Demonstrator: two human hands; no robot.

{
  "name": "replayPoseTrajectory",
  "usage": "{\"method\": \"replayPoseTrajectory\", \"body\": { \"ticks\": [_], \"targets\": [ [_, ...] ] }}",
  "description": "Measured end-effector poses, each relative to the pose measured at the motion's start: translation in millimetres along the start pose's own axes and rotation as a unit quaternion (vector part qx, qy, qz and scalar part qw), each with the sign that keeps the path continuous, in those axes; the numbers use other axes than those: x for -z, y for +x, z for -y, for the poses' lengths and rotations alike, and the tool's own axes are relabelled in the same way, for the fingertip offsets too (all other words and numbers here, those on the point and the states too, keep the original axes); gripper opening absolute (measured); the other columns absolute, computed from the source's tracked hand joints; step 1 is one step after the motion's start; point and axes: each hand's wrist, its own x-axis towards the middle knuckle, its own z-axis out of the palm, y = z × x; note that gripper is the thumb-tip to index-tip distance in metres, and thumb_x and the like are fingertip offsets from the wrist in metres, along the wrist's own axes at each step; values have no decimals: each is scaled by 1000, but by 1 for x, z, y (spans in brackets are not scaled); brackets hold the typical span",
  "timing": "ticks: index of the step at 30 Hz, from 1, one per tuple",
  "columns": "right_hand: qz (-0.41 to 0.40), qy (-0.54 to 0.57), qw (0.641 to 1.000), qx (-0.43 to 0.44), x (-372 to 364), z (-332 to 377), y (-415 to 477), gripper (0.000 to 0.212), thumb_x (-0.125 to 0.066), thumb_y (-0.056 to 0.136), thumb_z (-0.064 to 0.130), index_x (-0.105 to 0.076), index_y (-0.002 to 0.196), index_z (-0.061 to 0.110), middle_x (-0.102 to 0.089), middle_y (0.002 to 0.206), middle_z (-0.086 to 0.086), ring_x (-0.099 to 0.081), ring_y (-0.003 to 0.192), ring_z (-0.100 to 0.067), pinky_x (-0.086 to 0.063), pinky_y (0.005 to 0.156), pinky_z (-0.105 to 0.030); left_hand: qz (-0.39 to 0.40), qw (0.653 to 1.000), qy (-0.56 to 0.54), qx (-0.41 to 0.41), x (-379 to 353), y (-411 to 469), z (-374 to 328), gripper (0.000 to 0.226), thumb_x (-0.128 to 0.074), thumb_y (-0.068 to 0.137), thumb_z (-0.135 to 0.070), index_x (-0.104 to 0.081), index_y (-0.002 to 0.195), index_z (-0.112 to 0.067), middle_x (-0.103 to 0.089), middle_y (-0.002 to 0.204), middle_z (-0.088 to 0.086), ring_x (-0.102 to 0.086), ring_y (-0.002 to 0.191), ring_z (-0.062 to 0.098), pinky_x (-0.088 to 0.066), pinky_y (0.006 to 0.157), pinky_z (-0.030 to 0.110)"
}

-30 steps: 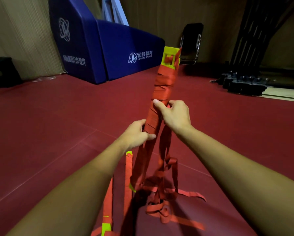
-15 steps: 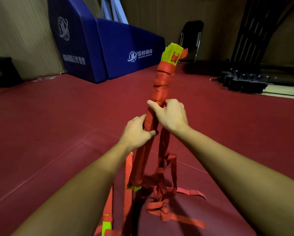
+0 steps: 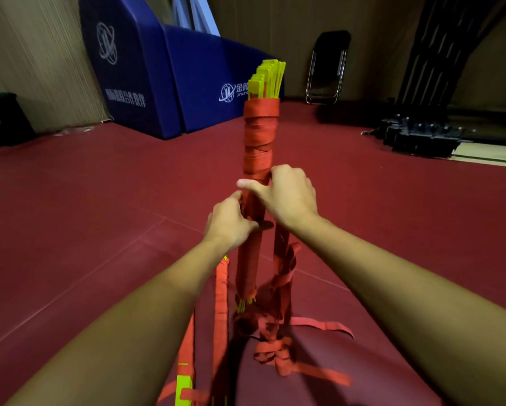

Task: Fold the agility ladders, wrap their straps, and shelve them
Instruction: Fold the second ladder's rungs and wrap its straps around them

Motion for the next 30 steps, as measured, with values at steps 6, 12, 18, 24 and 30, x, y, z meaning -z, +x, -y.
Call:
{"method": "replayPoseTrajectory", "body": {
  "ticks": [6, 12, 18, 24, 30],
  "targets": [
    [-14, 78, 997, -3, 4, 1, 5, 47, -62, 82, 64, -55, 70, 19, -66, 78, -9, -62, 84, -39, -42, 66, -37, 9, 999, -44, -16, 6, -3, -6, 65, -76, 57, -57, -57, 111, -28, -72, 103, 0, -67, 99, 27, -54, 86, 44],
    [21, 163, 986, -27, 0, -17, 9, 51, -67, 79, 60, -51, 55, 19, -56, 54, 2, -58, 63, -24, -46, 62, -37, 147, 970, -191, -18, 7, -1, 10, 45, -73, 82, 7, -57, 116, -18, -69, 105, 2, -62, 102, 17, -50, 99, 36],
    [21, 117, 988, -103, -15, -10, 2, 62, -60, 77, 74, -65, 72, 12, -73, 79, -8, -68, 87, -35, -54, 75, -39, 33, 999, -35, -8, 3, -2, 15, 69, -75, 46, -62, -58, 108, -38, -74, 96, -7, -70, 96, 24, -55, 86, 43],
    [-3, 43, 992, -116, -5, -5, 0, 72, -57, 76, 78, -70, 93, 9, -70, 104, -18, -64, 102, -41, -48, 77, -40, -34, 995, 93, -15, -3, -12, -5, 51, -75, 72, -54, -48, 111, -37, -70, 99, 1, -64, 100, 39, -46, 74, 40],
    [77, 155, 983, -60, 2, -21, 10, 52, -64, 79, 67, -65, 67, 16, -70, 70, -5, -69, 75, -27, -54, 69, -38, 123, 982, -139, -19, 5, -3, -4, 48, -69, 63, -24, -58, 110, -27, -63, 87, -4, -60, 82, 18, -49, 79, 35]
  ]
}}
